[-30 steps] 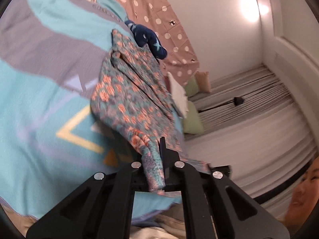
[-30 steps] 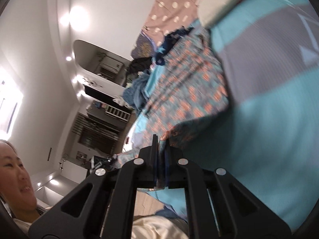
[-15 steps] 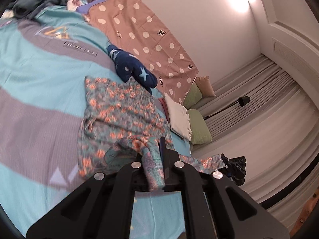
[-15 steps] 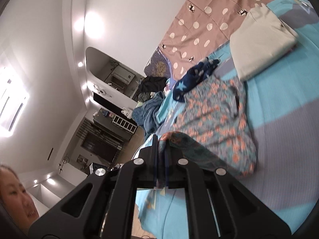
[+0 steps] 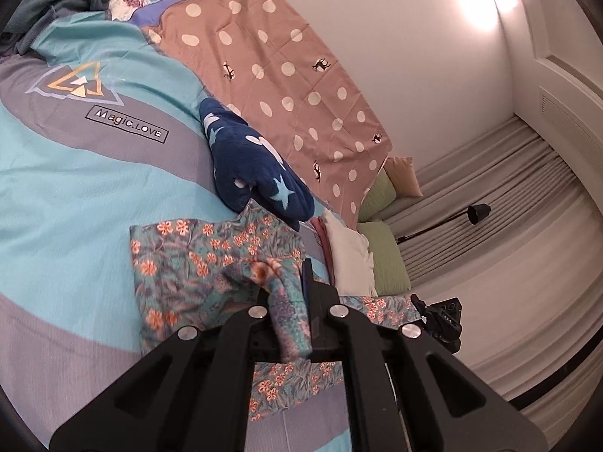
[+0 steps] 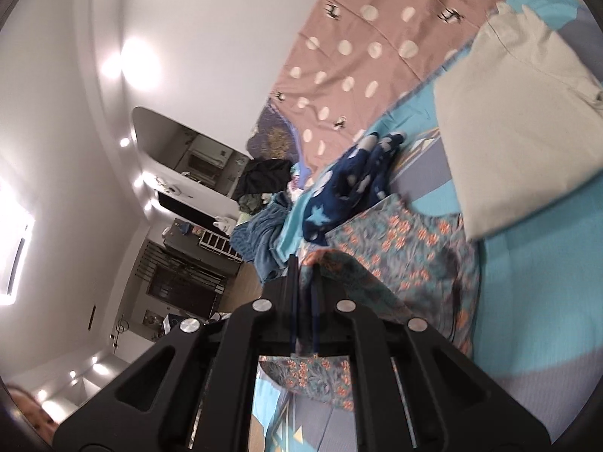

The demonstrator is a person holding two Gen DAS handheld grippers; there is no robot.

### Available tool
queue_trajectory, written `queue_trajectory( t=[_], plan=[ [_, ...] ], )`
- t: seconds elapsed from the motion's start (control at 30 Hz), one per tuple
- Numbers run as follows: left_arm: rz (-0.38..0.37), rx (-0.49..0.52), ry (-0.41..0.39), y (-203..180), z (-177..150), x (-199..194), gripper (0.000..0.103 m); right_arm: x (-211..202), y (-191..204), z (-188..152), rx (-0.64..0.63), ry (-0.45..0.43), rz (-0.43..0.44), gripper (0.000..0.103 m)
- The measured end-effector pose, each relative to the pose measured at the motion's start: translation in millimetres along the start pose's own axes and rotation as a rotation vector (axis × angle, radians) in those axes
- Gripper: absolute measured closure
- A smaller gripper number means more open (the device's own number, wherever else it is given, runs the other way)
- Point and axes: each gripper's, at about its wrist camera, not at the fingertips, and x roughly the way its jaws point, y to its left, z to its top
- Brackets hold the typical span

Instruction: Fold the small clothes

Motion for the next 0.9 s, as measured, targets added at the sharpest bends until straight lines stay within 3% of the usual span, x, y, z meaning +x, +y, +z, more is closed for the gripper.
queue_trajectory(
  t=[0.23,0.5,0.57,0.6,0.63,0.67,0.9],
  plan=[
    [0.014,-0.081,0.026,39.4,29.6,49.6,0.1,49.5,-42.1,35.5,0.055,0.034,-0.046,0.098],
    [0.04,-0.199,0.07,96.4,44.6,94.0,0.099,87.1,-93.3,47.2,0.122,0.073,-0.126,0.098],
    [0.043,-0.248,0.093,110.9,44.6,102.9,0.096,93.5,-104.9,48.2,0.156,0.081,-0.14,0.093],
    [0.031,-0.289,0.112,120.9,45.0,108.8,0.092,95.4,-109.1,48.9,0.175,0.086,-0.139,0.084],
    [0.017,-0.311,0.116,125.4,45.9,111.7,0.083,97.9,-114.7,50.6,0.214,0.091,-0.126,0.061],
    [0.0,-0.333,0.115,129.4,47.6,114.0,0.077,98.9,-117.8,53.4,0.236,0.088,-0.098,0.054],
    [-0.1,-0.352,0.029,117.3,83.5,108.3,0.064,95.2,-100.9,84.8,0.282,0.005,0.013,0.039]
  ],
)
